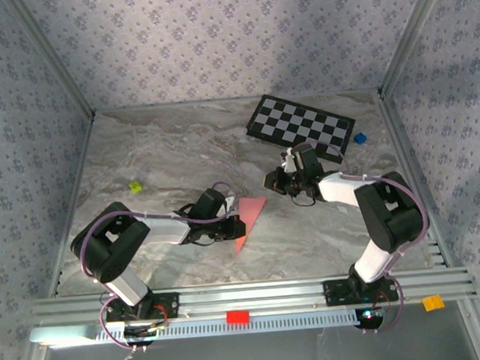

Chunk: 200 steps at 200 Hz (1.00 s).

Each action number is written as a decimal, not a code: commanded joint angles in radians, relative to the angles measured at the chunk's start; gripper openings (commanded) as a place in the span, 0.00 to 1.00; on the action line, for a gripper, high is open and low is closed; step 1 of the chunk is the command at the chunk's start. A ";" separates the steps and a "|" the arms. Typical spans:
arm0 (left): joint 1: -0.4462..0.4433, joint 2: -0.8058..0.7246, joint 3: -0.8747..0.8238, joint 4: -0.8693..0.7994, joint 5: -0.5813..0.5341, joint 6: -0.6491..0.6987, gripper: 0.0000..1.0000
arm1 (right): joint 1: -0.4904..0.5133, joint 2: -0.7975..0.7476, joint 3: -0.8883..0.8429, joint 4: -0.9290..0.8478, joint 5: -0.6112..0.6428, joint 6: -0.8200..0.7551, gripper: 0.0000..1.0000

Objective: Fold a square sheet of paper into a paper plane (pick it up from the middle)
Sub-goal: Fold the wing for the fifth time at the center of the table.

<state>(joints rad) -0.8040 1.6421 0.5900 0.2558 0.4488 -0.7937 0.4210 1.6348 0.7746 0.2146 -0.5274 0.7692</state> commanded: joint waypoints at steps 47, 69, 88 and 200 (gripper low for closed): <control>0.001 -0.042 -0.034 -0.205 -0.038 -0.007 0.00 | 0.146 0.081 -0.104 0.059 0.029 0.055 0.00; 0.001 -0.082 -0.013 -0.240 -0.034 0.002 0.00 | 0.134 0.112 -0.118 0.055 0.045 0.051 0.00; 0.000 -0.131 0.012 -0.261 -0.020 0.000 0.01 | 0.128 0.126 -0.114 0.031 0.052 0.043 0.00; -0.030 0.024 0.118 -0.223 -0.005 -0.017 0.06 | 0.125 0.145 -0.108 -0.022 0.069 0.031 0.00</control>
<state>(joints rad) -0.8249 1.6409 0.7319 0.0521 0.4484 -0.8047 0.5541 1.7279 0.6693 0.2722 -0.5312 0.8124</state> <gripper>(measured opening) 0.069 0.050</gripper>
